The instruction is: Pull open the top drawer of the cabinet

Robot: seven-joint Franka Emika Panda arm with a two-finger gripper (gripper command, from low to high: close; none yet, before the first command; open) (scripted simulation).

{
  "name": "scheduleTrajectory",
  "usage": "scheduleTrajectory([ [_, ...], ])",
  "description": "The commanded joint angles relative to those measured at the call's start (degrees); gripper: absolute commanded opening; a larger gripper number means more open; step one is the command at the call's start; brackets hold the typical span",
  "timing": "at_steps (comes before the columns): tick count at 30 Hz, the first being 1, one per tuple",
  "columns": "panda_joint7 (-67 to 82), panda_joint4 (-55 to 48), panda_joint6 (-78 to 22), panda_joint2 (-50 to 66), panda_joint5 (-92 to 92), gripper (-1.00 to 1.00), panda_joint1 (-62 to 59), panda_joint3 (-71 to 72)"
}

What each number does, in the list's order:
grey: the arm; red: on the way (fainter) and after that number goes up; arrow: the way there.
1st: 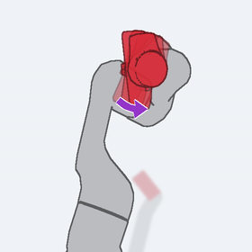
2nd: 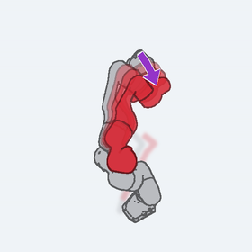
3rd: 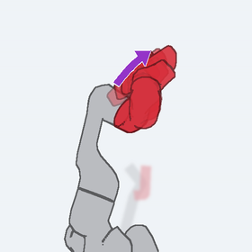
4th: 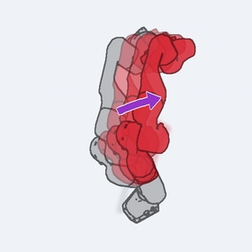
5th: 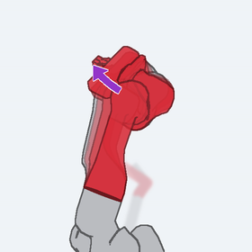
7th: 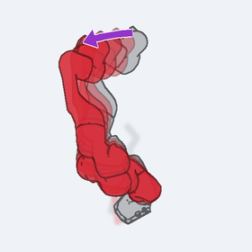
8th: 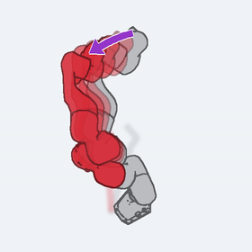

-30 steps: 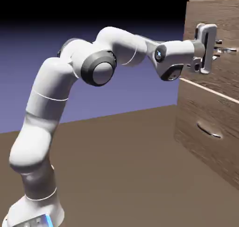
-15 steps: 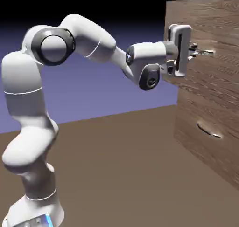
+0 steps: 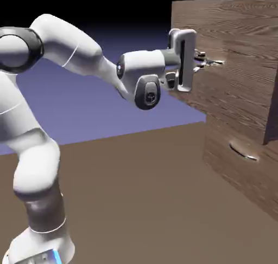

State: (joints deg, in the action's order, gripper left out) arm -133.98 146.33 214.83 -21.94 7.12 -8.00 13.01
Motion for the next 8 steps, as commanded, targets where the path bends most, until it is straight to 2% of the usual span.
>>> scheduleTrajectory([
  [1, -0.4, 1.8, -0.3, -2.1, -0.2, -1.0, 0.4, -0.4],
  [4, -3.0, 6.6, -1.4, -8.3, -1.9, -1.0, 0.1, -0.6],
  [8, -12.8, 7.7, -1.3, -11.4, -10.2, -1.0, -8.0, 3.6],
])
